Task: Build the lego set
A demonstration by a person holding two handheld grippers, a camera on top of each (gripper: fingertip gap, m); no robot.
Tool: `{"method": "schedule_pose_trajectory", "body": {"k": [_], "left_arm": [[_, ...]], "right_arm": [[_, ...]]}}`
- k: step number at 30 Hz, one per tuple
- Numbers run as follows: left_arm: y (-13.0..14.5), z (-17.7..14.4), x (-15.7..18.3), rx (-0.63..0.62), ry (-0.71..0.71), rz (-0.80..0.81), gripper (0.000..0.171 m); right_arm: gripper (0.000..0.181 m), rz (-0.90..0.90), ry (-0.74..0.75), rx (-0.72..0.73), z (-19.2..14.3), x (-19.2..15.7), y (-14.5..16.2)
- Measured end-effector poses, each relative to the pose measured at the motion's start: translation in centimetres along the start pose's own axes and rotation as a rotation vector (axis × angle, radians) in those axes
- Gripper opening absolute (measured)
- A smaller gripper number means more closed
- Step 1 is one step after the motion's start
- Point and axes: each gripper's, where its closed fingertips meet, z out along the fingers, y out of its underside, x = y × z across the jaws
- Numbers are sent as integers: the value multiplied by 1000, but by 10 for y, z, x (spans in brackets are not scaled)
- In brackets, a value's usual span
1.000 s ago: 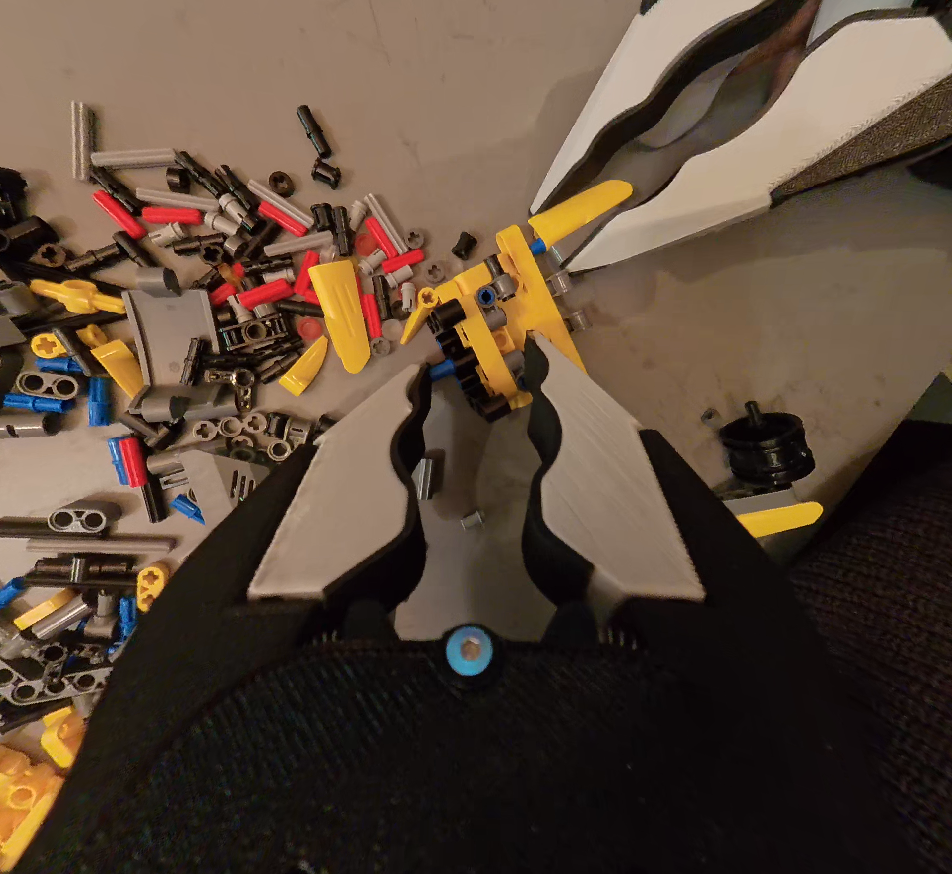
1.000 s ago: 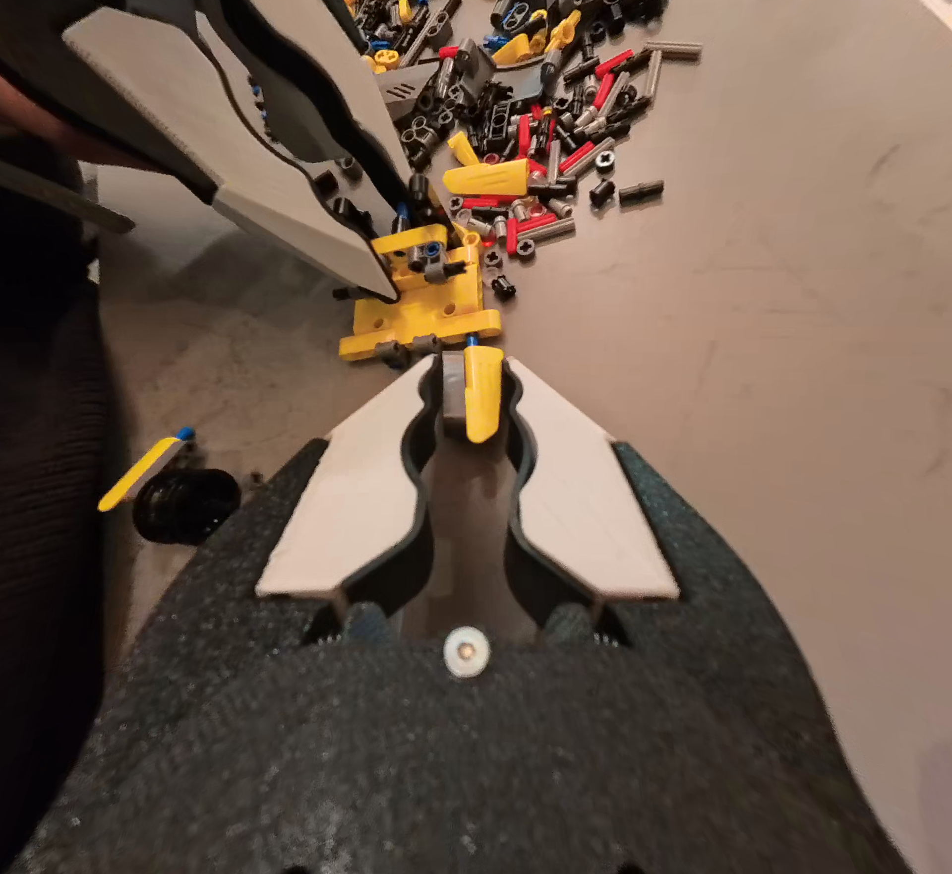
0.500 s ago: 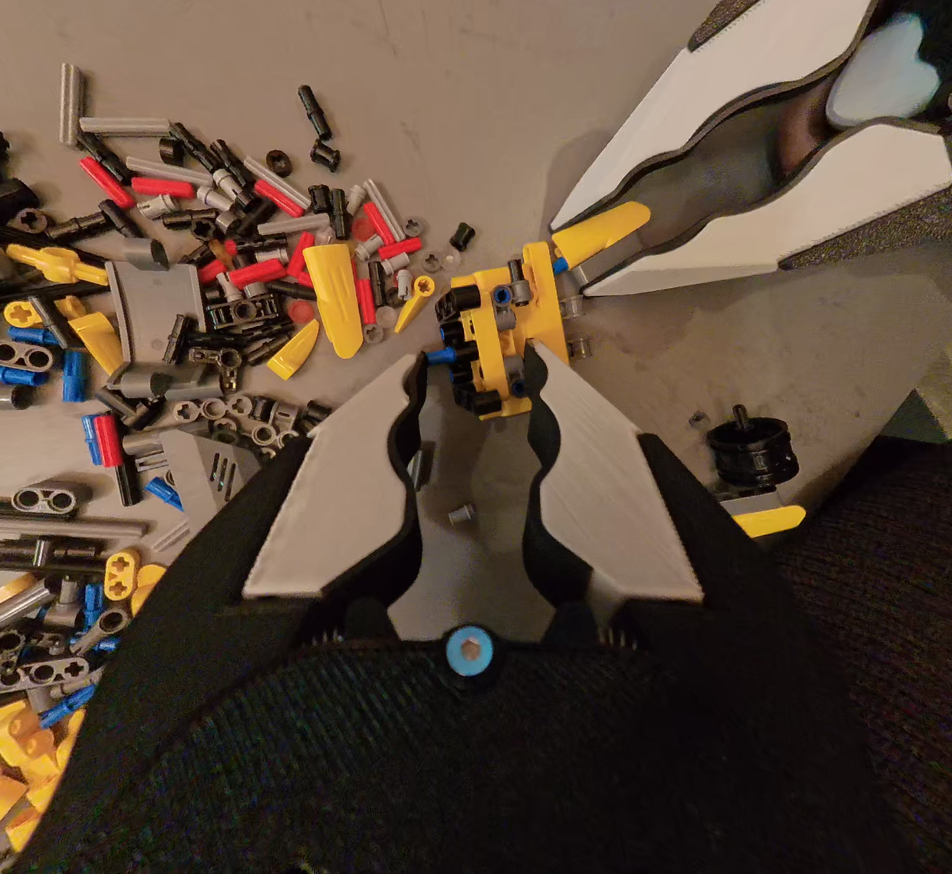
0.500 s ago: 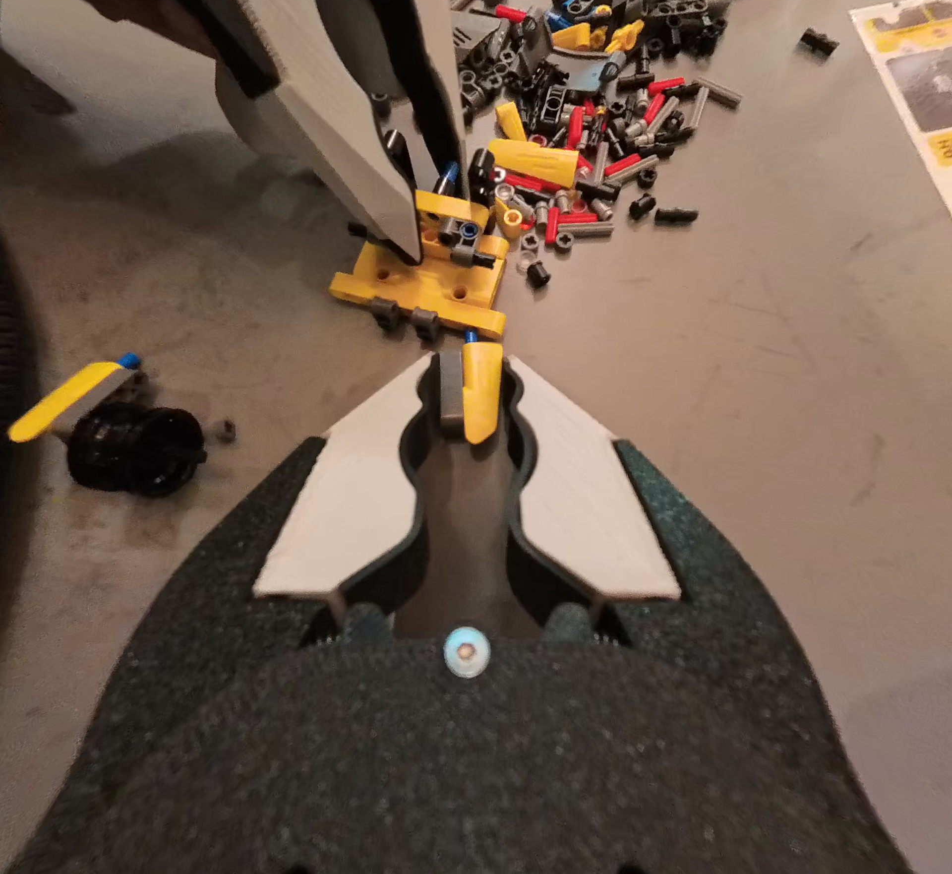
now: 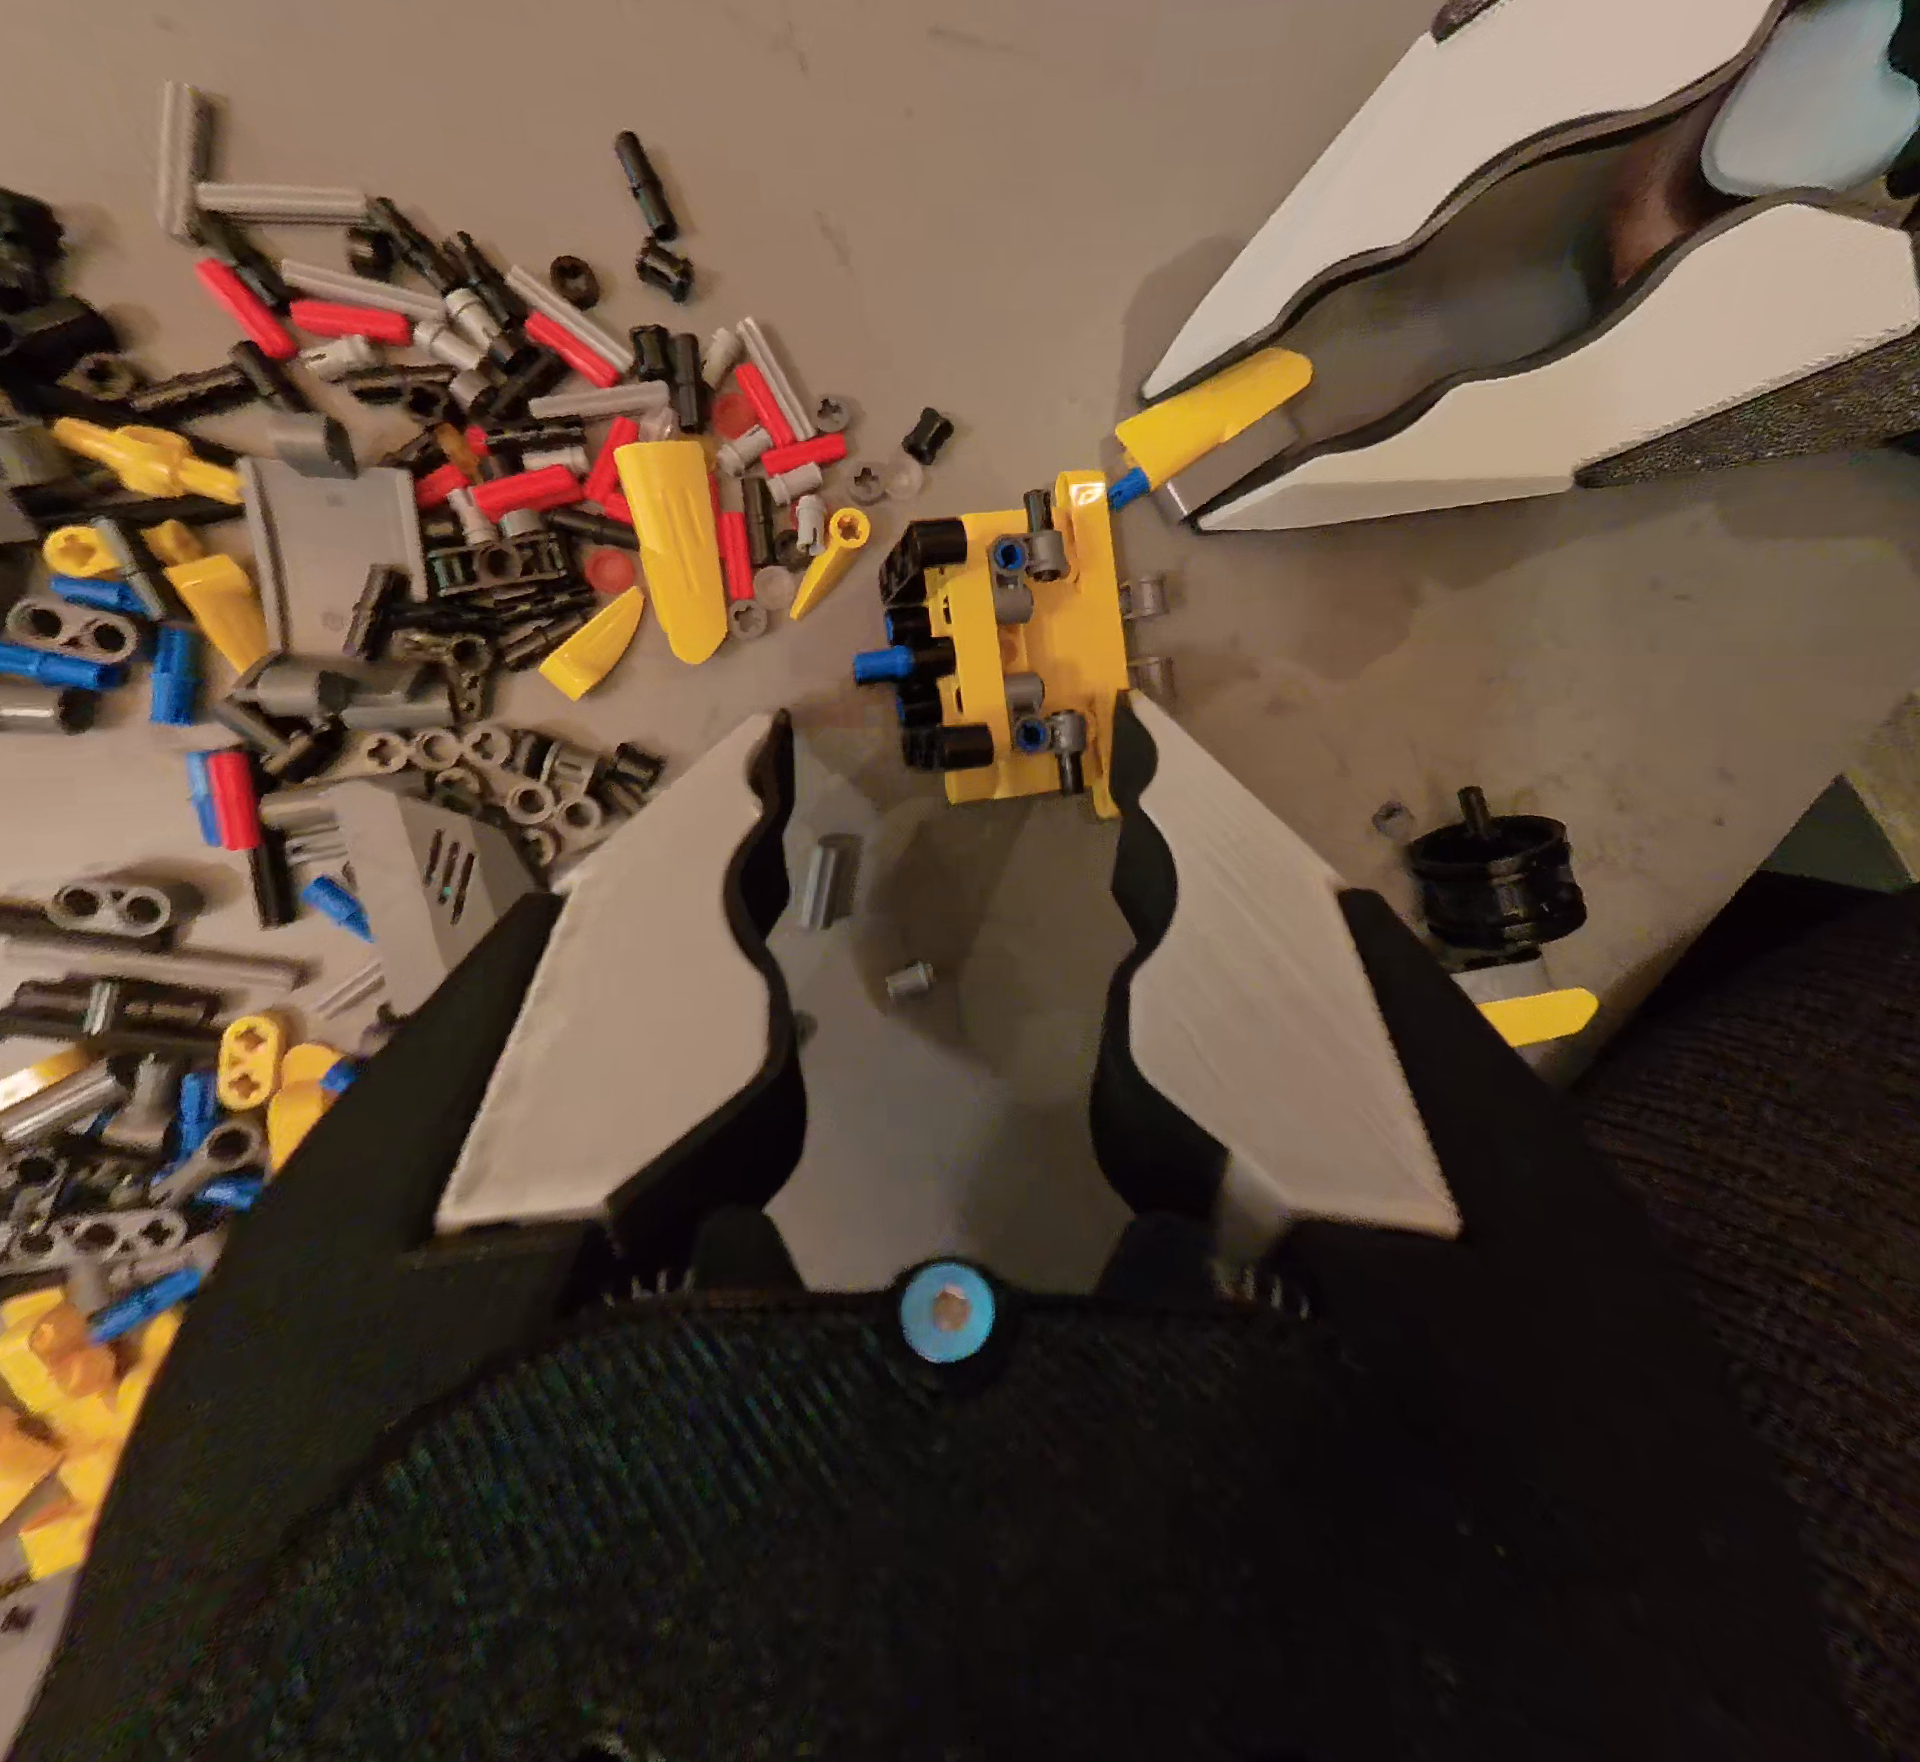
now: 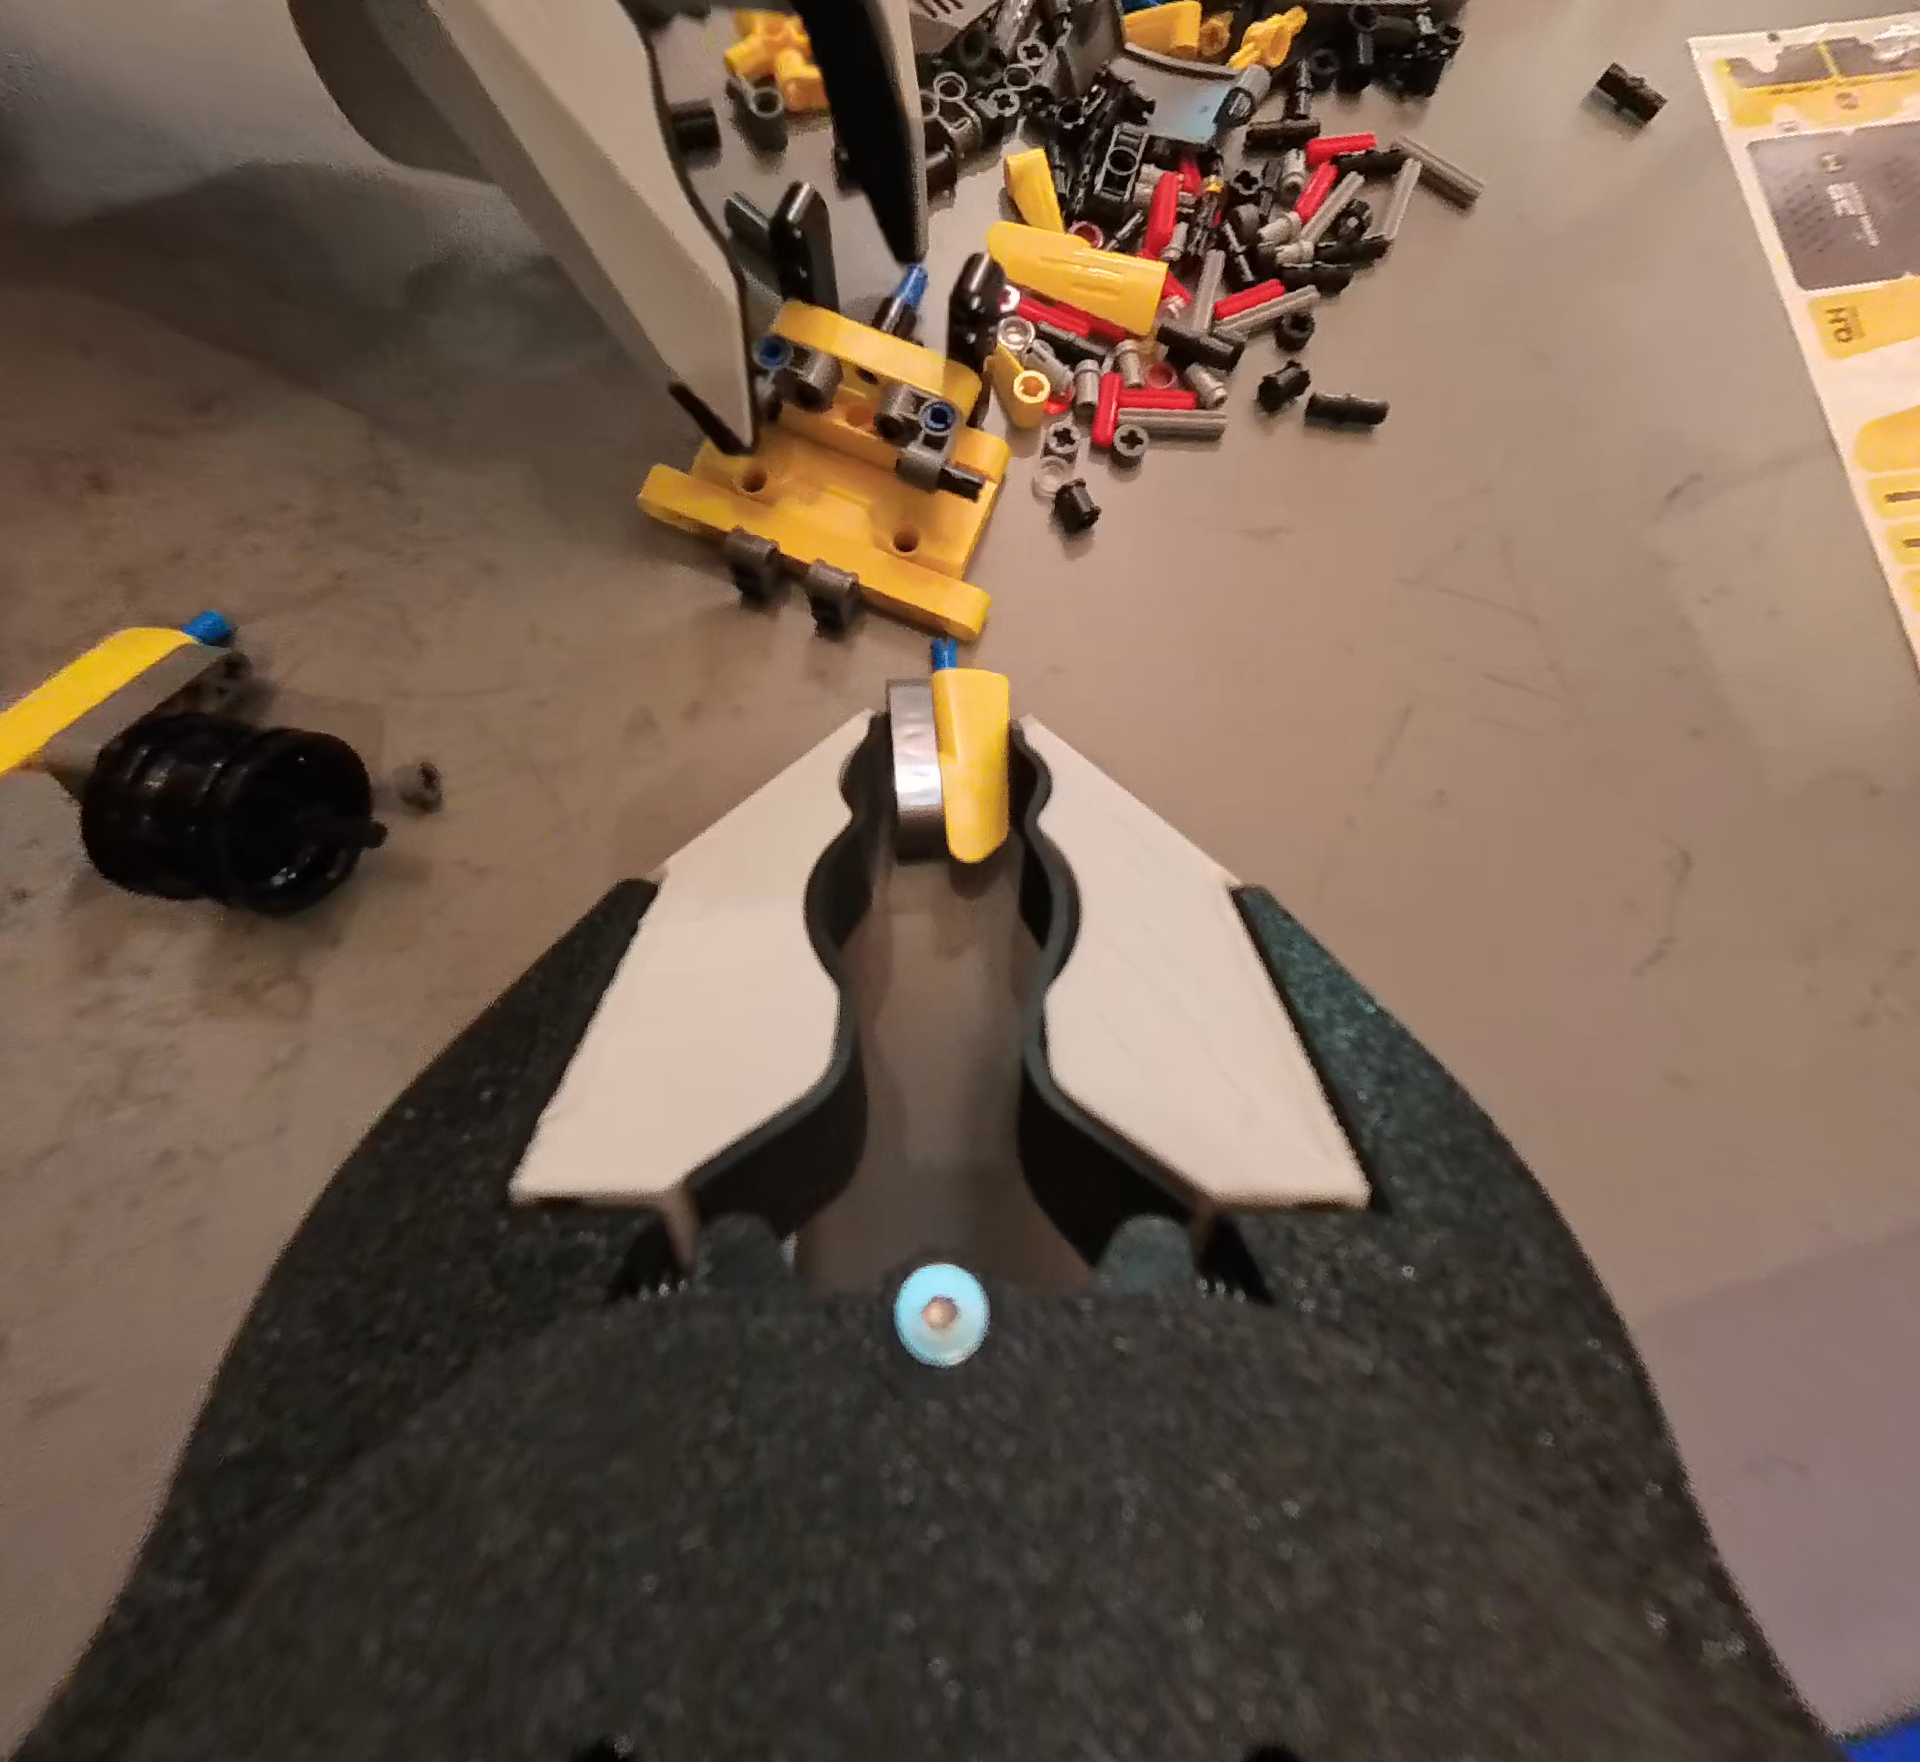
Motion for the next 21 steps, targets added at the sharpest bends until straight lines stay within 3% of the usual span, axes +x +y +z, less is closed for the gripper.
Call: {"method": "schedule_pose_trajectory", "body": {"k": [5, 11, 16, 21], "left_arm": [[-6, -25, 1, 116, -37, 17, 74], [2, -47, 21, 243, -67, 221, 72], [46, -35, 80, 167, 220, 445, 75], [67, -8, 98, 103, 236, 577, 79]], "right_arm": [[22, -2, -3, -1, -2, 0, 0], [22, 23, 22, 60, -12, 5, -7], [22, 103, -12, 80, -12, -7, -2], [23, 138, -2, 70, -18, -29, 4]]}}
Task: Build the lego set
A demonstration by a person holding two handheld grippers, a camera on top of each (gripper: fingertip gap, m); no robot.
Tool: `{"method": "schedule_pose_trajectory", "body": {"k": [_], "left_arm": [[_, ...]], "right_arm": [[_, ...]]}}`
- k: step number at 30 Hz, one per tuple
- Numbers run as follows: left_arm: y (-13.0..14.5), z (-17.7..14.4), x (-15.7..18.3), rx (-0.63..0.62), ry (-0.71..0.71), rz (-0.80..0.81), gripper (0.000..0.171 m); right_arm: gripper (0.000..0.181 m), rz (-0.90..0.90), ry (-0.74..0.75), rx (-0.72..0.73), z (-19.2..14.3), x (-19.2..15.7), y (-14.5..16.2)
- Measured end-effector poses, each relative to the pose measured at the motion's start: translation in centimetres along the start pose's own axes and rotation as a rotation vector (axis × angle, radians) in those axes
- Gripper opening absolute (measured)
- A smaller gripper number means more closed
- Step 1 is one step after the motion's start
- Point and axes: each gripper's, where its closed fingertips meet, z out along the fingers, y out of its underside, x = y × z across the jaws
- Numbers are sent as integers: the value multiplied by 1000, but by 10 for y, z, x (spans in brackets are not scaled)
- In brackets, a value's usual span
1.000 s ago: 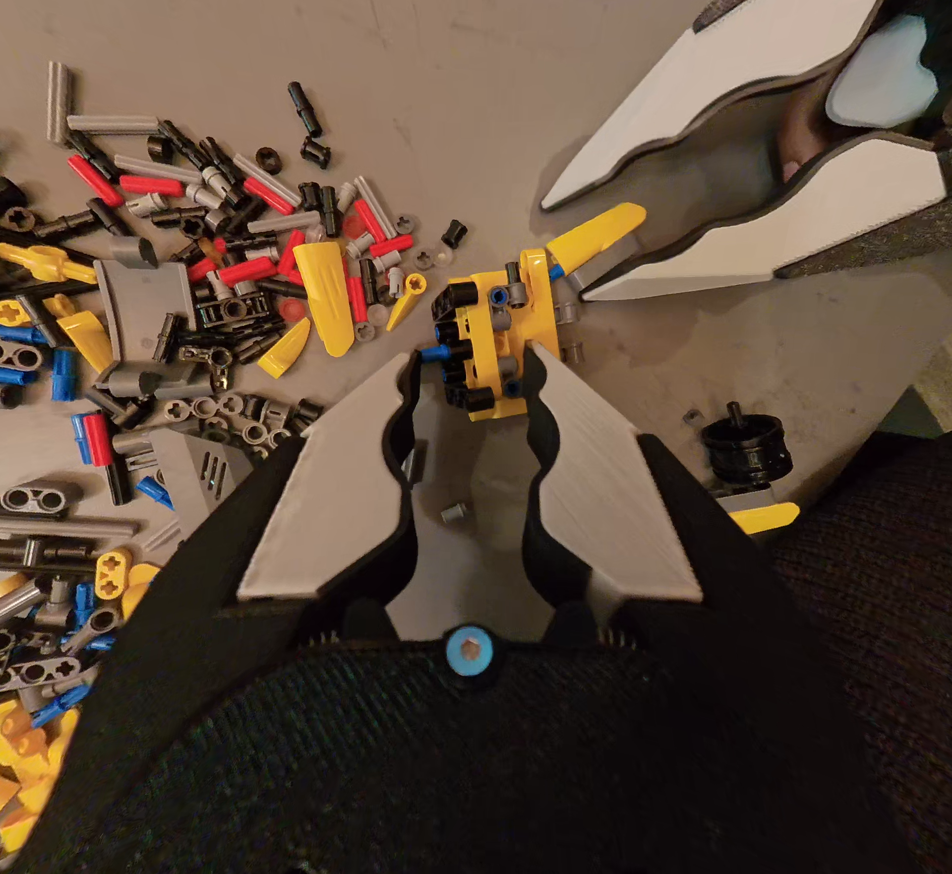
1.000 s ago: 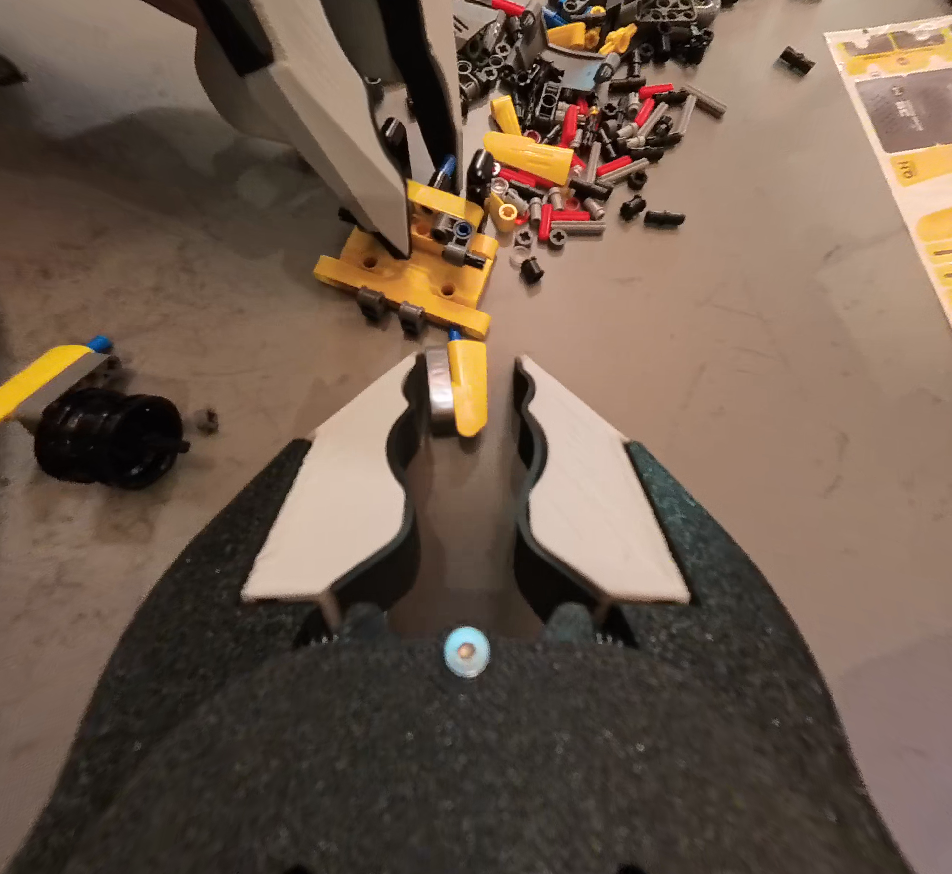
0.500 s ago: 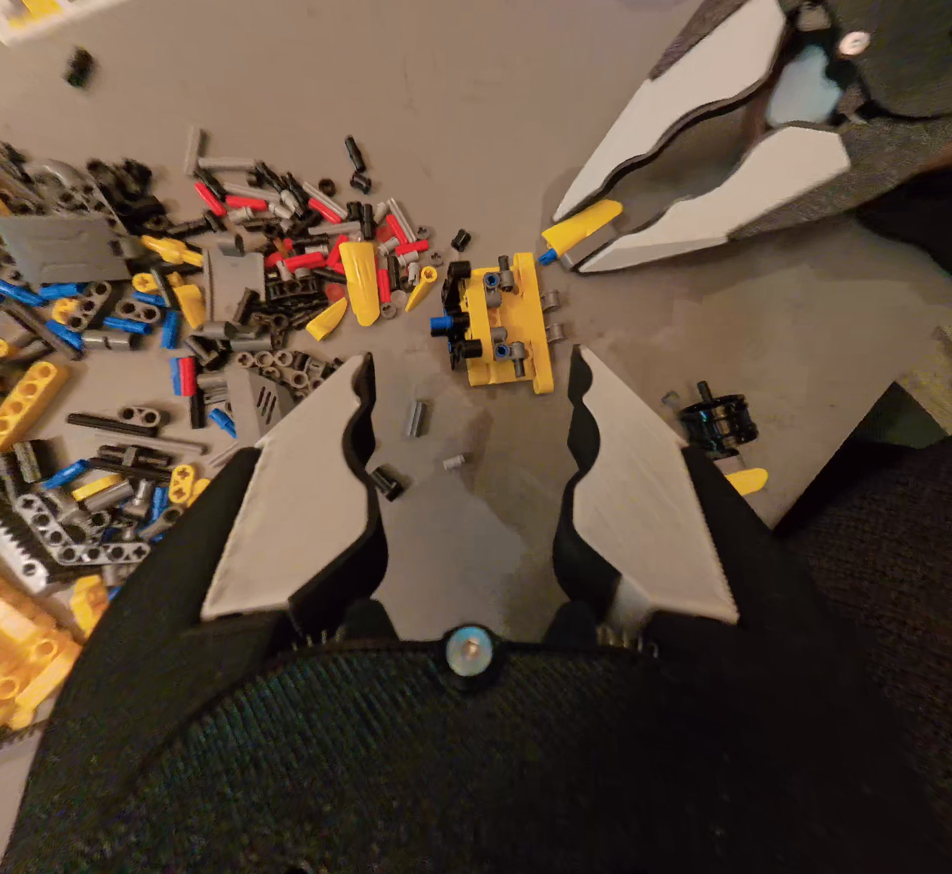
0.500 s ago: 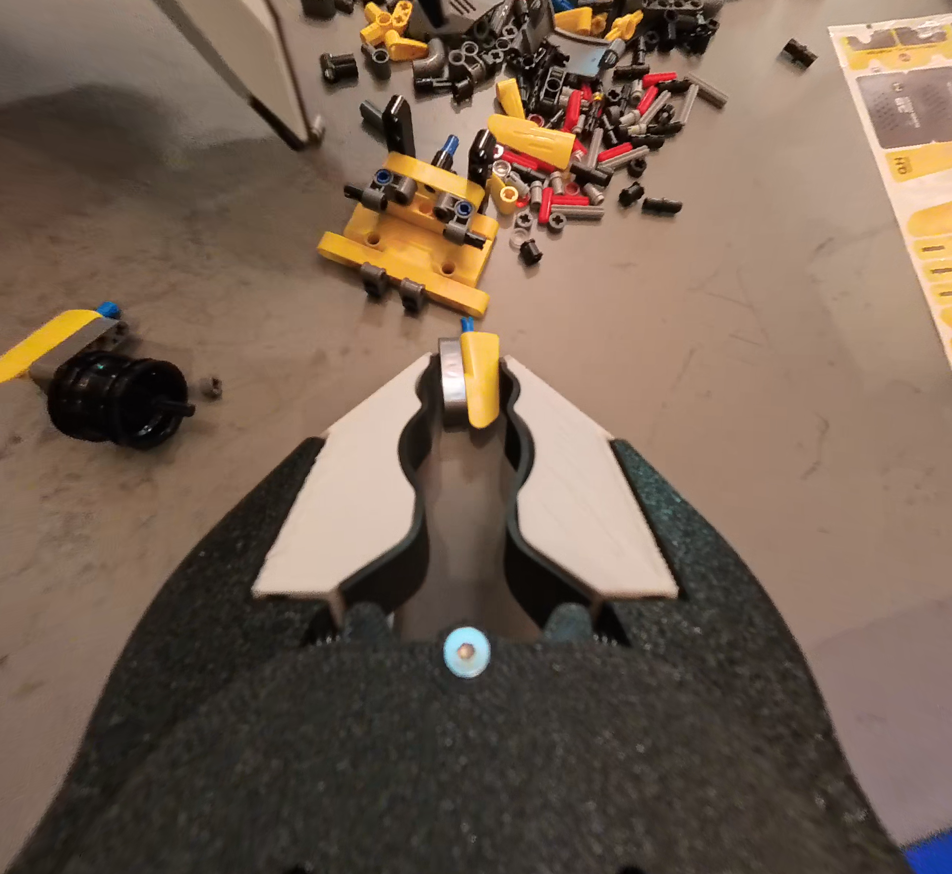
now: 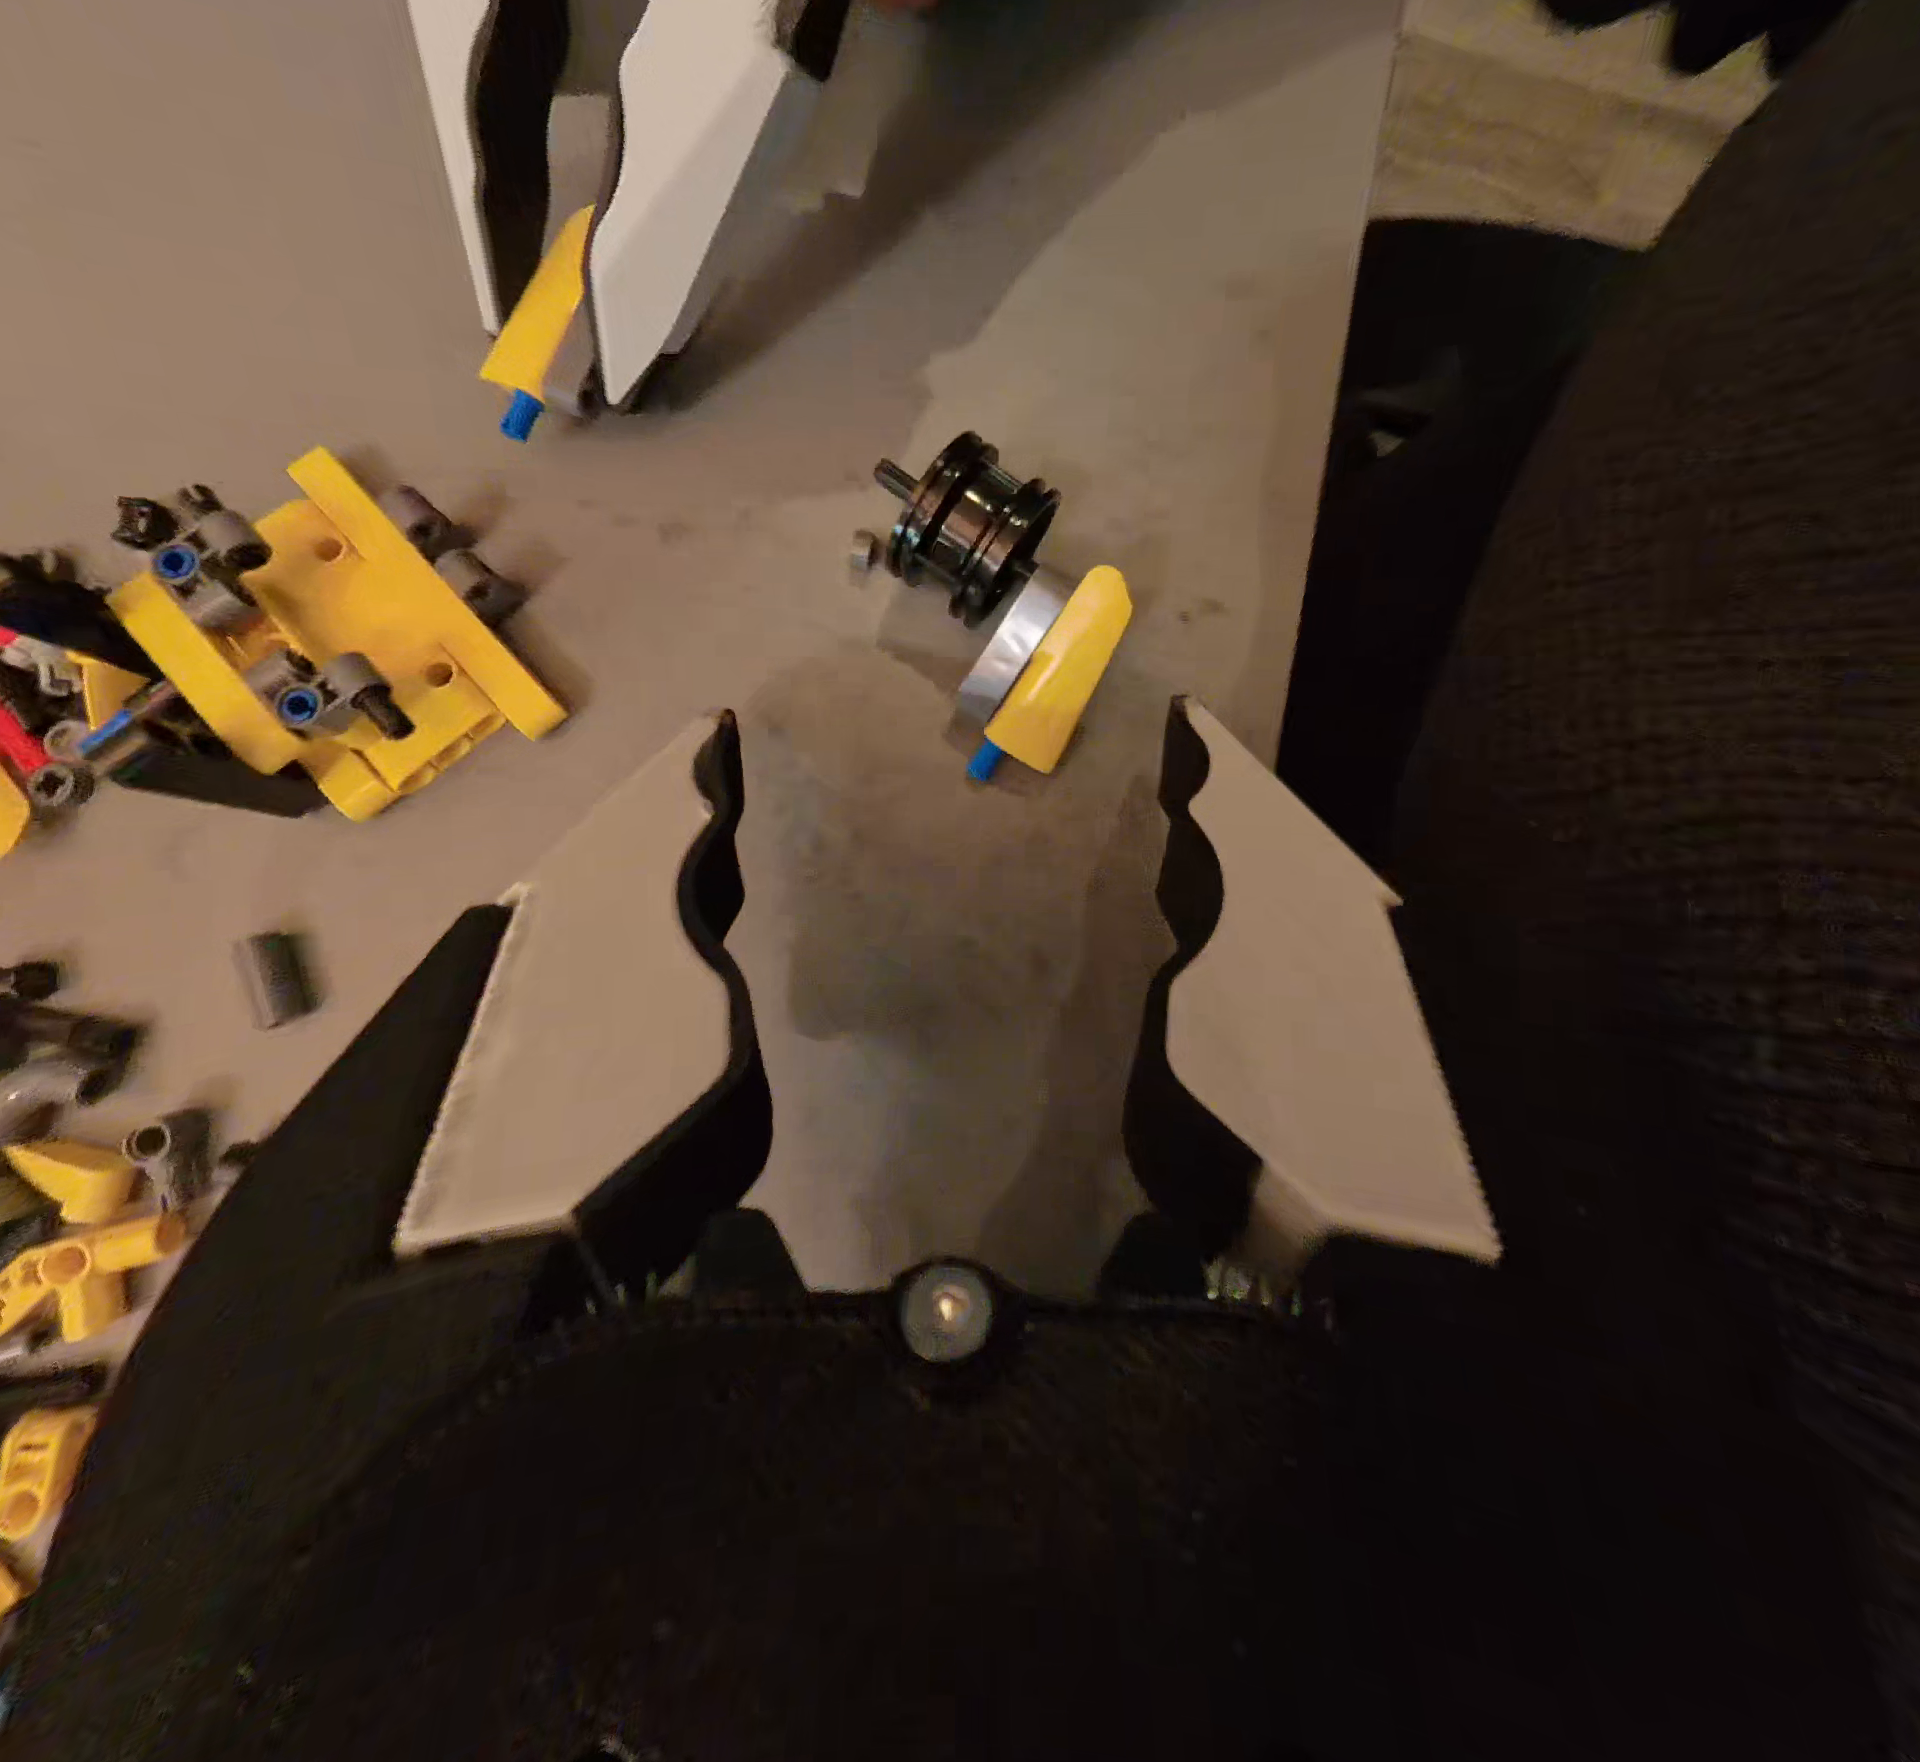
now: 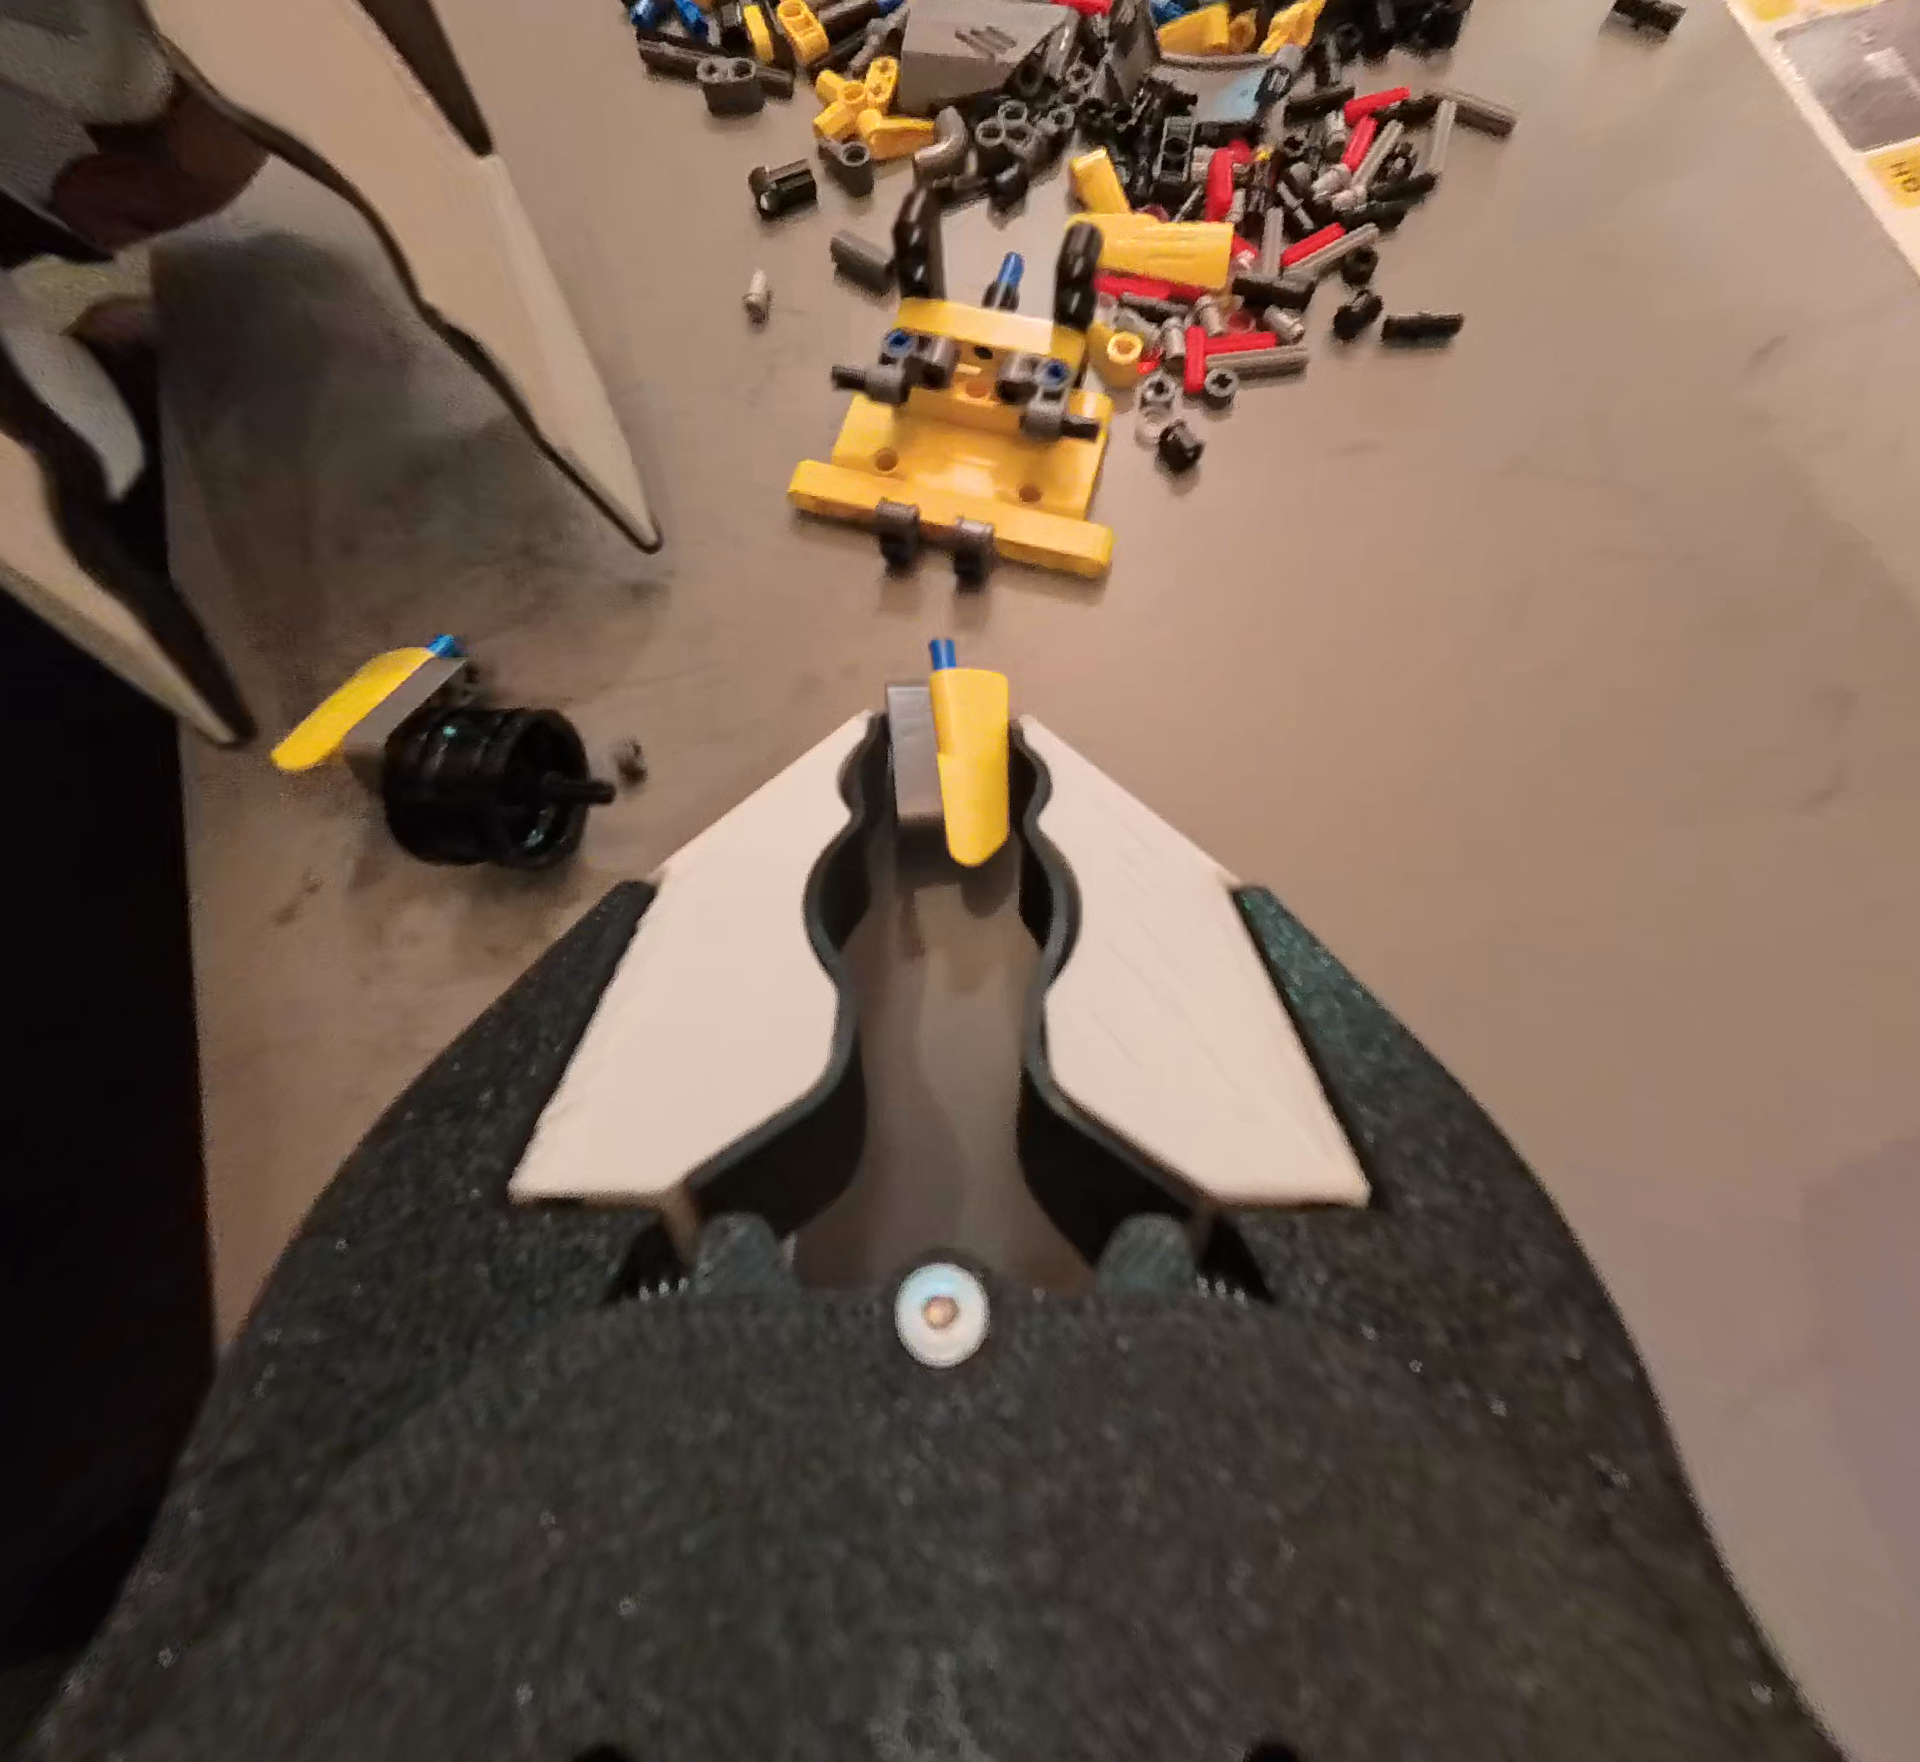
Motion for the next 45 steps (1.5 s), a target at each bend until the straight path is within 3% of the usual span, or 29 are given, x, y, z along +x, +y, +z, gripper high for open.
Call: {"method": "schedule_pose_trajectory", "body": {"k": [3, 9, 14, 24, 30, 34, 39, 45], "left_arm": [[3, 9, -5, -31, -28, 39, 75], [-5, 13, -7, 25, 26, 10, 75], [-5, 13, -7, 40, 36, 15, 74], [-4, 12, -8, 71, 32, 13, 73], [-4, 12, -9, 70, 15, 15, 70], [-4, 13, -10, 69, 8, 14, 68], [-4, 13, -11, 68, -2, 15, 67], [-4, 14, -12, 67, -7, 18, 67]], "right_arm": [[29, 32, -3, -65, -2, -11, 12], [49, 83, -63, -61, -7, -31, 15], [48, 64, -71, -42, -11, -29, 18], [21, -40, 4, -76, -12, -18, 23], [21, -65, -7, -109, -12, -33, 24], [44, -22, -93, -91, -13, -49, 23], [52, 134, -192, -8, -20, -47, 17], [44, 223, -210, 71, -24, -37, 1]]}}
